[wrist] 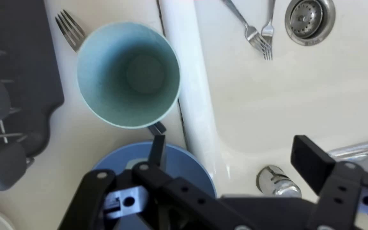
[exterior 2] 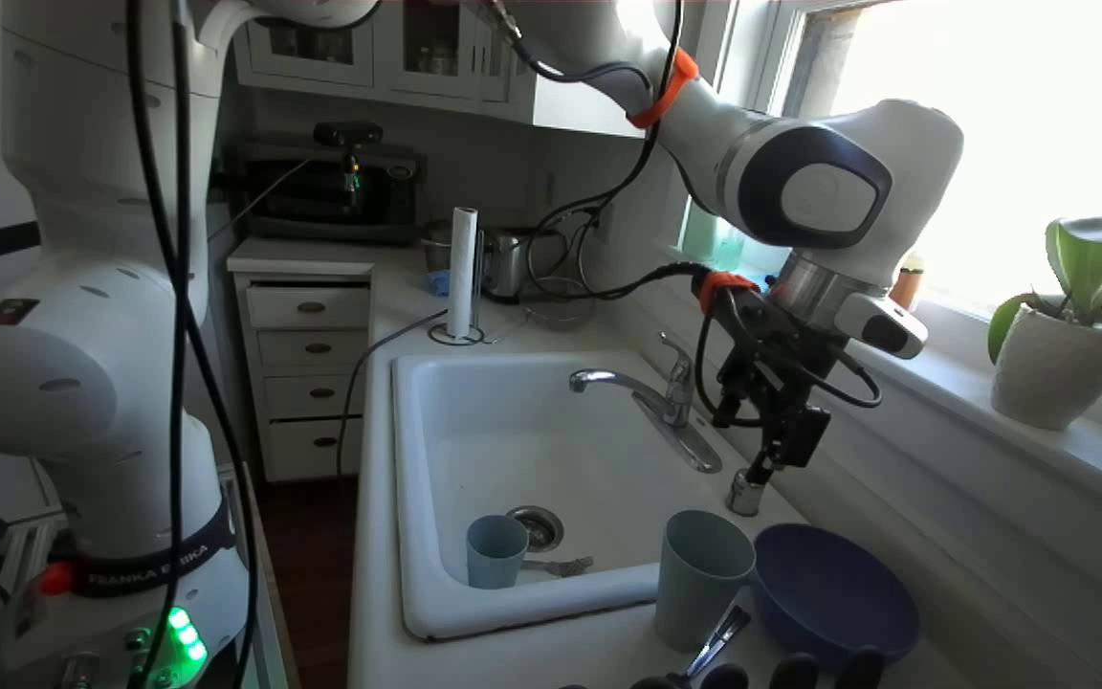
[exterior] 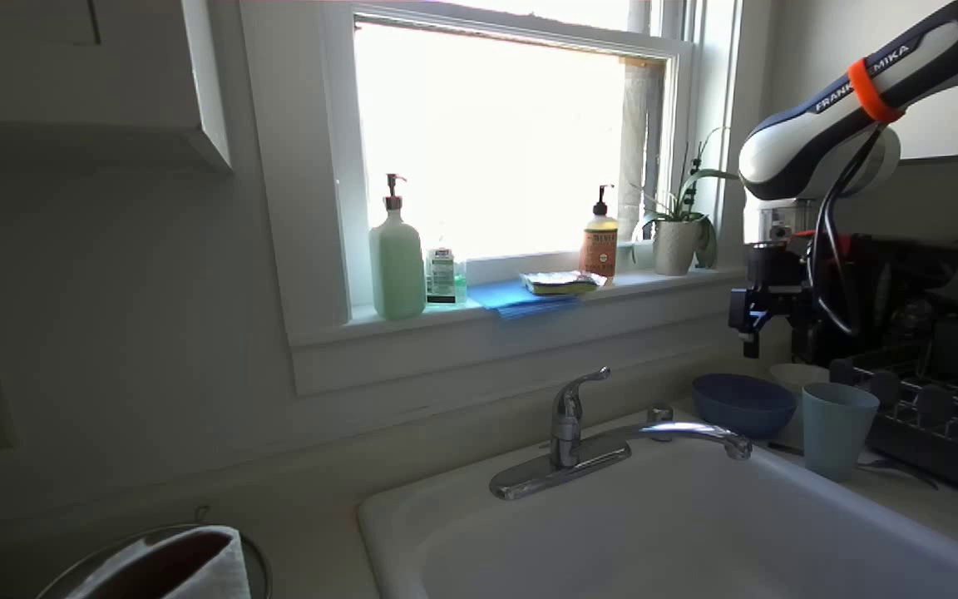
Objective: Pick up the blue bowl and pour the water in the blue bowl into the sink then put the bowl back where it was and place the gray cup inside the blue bowl
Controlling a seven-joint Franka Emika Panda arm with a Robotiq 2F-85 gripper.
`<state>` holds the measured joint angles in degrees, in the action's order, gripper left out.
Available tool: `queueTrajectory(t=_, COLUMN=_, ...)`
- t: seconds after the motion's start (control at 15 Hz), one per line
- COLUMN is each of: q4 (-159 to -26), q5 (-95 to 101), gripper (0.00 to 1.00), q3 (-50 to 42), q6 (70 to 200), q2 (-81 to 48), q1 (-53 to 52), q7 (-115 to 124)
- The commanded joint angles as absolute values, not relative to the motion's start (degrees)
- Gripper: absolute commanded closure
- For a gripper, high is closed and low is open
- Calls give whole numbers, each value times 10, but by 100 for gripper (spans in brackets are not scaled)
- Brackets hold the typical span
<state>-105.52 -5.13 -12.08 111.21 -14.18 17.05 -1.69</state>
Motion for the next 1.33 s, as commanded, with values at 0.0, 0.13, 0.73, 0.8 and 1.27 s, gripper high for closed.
queueTrajectory(t=0.0, q4=-1079, q5=-3, gripper=0, q3=-135, q6=1060, q2=-122, q1=160, q7=15)
queueTrajectory(t=0.13, q4=-1077, q5=4, gripper=0, q3=-137, q6=1035, q2=-136, q1=162, q7=16)
queueTrajectory(t=0.73, q4=-1082, q5=6, gripper=37, q3=-141, q6=1032, q2=-173, q1=167, q7=22)
queueTrajectory(t=0.8, q4=-1082, q5=8, gripper=46, q3=-141, q6=1038, q2=-176, q1=167, q7=20)
queueTrajectory(t=1.27, q4=-1079, q5=6, gripper=95, q3=-140, q6=1072, q2=-185, q1=168, q7=8)
